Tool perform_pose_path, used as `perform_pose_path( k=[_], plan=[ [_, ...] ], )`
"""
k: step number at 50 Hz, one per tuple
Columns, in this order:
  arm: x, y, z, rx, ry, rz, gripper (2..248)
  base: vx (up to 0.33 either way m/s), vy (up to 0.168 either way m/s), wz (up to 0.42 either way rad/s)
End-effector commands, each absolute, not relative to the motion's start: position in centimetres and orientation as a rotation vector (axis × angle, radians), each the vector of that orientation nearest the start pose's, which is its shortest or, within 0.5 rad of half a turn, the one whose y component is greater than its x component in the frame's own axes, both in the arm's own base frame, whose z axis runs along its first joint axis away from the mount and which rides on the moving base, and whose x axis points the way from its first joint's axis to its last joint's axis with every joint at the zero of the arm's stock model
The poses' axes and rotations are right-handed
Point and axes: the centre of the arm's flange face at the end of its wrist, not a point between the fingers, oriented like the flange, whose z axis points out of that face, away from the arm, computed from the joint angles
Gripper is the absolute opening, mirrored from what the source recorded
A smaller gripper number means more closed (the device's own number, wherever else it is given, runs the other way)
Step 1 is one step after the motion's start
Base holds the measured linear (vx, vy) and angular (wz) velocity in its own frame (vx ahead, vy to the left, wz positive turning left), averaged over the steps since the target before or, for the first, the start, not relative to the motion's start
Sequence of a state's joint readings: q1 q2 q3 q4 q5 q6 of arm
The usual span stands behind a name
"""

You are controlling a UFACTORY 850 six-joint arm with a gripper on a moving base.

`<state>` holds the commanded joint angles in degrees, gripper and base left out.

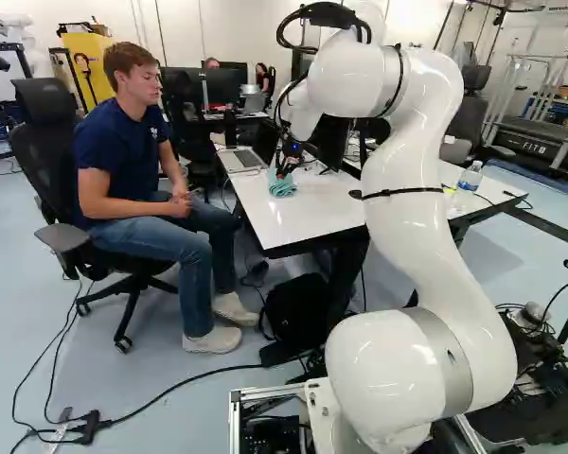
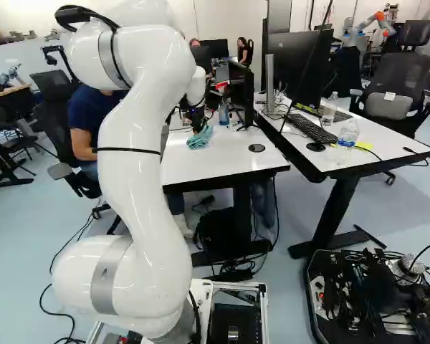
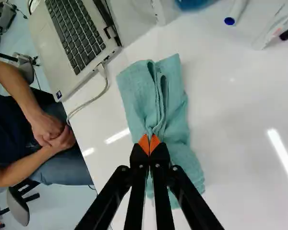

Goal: Clean the table with the green towel

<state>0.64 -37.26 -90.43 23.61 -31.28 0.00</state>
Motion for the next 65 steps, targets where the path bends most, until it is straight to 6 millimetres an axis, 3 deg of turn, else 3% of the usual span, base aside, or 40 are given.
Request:
perform_pose_path(
  k=[65],
  plan=[
    [60.0, 6.7, 46.4, -2.82, 0.344, -0.397, 21, 0.0, 0.0, 0.0]
  ],
)
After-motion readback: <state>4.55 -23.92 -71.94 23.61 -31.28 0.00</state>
